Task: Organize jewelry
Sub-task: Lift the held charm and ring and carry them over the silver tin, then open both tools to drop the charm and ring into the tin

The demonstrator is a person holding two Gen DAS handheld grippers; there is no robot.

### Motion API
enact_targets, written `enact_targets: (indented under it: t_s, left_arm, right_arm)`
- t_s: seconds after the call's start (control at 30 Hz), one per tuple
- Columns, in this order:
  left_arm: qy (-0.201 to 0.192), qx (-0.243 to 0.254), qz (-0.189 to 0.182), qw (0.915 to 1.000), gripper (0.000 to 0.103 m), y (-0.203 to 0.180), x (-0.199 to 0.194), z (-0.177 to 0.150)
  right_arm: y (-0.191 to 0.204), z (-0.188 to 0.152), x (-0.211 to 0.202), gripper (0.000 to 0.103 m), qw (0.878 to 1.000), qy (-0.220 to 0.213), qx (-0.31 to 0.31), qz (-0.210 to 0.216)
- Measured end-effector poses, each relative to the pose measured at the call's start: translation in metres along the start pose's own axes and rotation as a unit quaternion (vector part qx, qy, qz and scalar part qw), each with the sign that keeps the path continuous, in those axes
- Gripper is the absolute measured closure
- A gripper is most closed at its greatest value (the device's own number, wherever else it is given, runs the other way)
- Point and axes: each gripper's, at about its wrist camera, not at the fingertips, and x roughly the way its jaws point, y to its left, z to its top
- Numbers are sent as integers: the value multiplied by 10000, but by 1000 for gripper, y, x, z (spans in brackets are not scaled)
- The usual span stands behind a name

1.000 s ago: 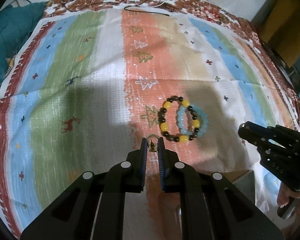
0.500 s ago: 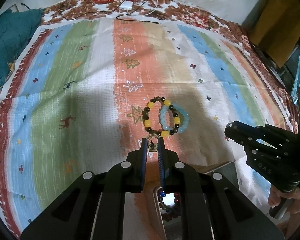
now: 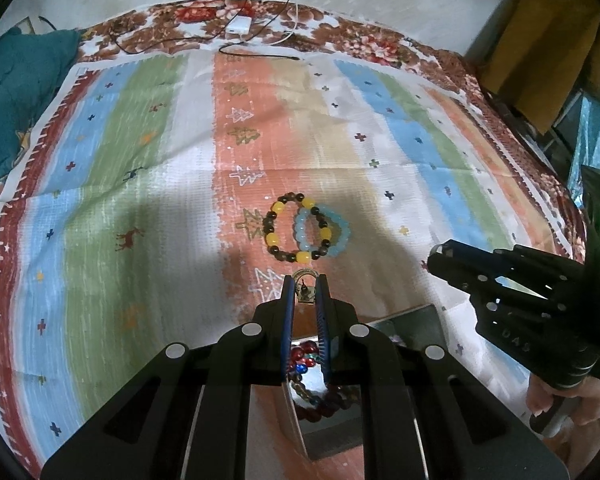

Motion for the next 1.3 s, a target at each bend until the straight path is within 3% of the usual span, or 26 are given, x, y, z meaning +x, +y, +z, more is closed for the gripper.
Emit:
enact_targets:
  t_s: [0.7,1.23,1.3]
  left_arm:
    - [-155,217,-109,9996,93,-21,-25,-29]
    - [-21,266,-136,9996,93,-28,-25,-44]
    - [14,247,-110,9996,84,-28,-23,-45]
  right_arm:
    - [18,-23,-27,82,9995,-137,-171,232]
    - [31,-42,-31,81,9971,96,-293,697]
    - [31,-43,-27,72,9962,198,-287,792]
